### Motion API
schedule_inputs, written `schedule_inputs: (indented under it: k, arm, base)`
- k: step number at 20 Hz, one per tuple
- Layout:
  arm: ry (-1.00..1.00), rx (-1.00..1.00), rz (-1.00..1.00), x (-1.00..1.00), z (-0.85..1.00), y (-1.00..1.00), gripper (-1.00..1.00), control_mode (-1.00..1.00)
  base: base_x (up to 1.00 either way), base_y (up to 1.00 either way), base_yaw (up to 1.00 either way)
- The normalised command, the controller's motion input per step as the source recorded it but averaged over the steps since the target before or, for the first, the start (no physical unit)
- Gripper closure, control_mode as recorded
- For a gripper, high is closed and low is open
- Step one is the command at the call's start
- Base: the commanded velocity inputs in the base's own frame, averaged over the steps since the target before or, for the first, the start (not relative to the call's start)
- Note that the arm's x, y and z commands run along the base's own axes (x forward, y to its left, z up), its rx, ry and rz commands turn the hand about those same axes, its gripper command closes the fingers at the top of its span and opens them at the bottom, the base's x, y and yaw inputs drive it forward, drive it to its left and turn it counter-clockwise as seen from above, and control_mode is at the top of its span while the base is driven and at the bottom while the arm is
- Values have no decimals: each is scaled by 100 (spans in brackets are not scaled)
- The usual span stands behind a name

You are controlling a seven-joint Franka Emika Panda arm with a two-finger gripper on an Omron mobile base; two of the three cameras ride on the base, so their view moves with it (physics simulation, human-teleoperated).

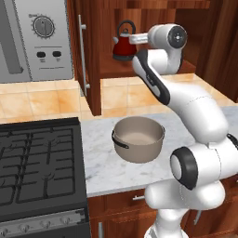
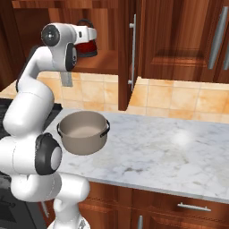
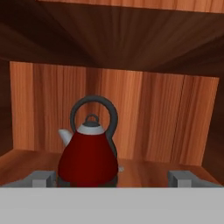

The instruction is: Pick the kettle from the cabinet and place it on a stove burner. Then pick the pot from the counter and place it on another stove burner. Finally, turn both burners on.

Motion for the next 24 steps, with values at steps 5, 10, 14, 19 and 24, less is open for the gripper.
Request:
schedule_inputs:
  k: [5,10,14,19,24]
  arm:
    - [-9,0,7,35,0,1,-100,-100]
    - [-10,0,9,22,-2,0,-100,-100]
    - [-7,0,9,13,-10,0,-100,-100]
    - [-1,0,11,15,-4,-2,-100,-100]
    - [0,3,8,27,0,-17,-100,-100]
  base:
    - [0,0,0]
    - [0,0,0]
    - [0,0,0]
    - [0,0,0]
    - [0,0,0]
